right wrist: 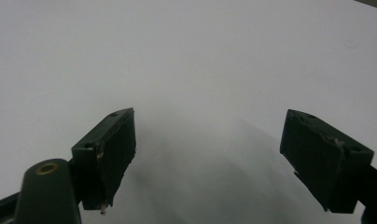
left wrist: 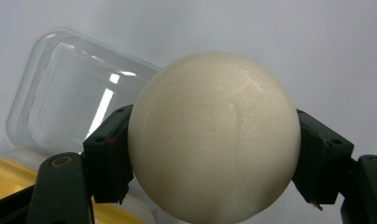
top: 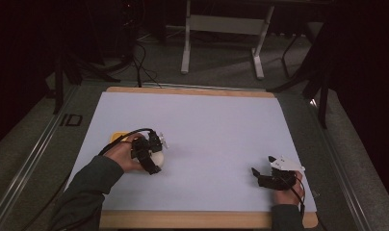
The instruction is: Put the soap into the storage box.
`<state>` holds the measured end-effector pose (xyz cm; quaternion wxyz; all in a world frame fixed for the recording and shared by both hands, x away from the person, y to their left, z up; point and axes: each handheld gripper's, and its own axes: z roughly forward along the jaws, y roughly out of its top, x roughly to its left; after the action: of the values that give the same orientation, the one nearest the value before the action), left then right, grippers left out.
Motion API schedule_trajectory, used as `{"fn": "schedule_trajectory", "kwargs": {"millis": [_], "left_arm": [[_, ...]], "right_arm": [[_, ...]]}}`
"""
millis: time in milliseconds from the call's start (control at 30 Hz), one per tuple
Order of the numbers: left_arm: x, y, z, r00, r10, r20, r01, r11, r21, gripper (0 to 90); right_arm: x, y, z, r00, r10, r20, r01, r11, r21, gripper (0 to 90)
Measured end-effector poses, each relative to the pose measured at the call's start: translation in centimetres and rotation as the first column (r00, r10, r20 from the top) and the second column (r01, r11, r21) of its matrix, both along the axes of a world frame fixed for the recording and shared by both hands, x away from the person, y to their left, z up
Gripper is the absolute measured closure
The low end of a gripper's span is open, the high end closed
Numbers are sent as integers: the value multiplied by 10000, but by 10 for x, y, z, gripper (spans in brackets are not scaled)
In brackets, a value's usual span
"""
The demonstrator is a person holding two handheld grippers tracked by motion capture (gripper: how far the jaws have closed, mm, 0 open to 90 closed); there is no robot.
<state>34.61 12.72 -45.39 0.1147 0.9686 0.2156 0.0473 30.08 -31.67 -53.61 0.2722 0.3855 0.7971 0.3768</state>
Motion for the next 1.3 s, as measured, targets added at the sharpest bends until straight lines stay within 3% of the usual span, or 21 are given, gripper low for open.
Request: {"fn": "schedule_trajectory", "kwargs": {"millis": [367,833,1167,1300], "left_arm": [[6,8,4,9976,681,-118,-682,9977,-5,258],[16,22,4,9820,1871,-265,-1866,9822,199,257],[20,28,4,9735,2272,-251,-2264,9736,304,257],[20,30,7,9738,2272,-130,-2270,9737,184,258]], "right_arm": [[0,0,0,10000,1,6,-1,10000,0,179],[0,0,0,10000,0,20,0,10000,24,179],[0,0,0,10000,-2,38,2,10000,34,179],[0,0,0,10000,-2,33,2,10000,42,179]]}}
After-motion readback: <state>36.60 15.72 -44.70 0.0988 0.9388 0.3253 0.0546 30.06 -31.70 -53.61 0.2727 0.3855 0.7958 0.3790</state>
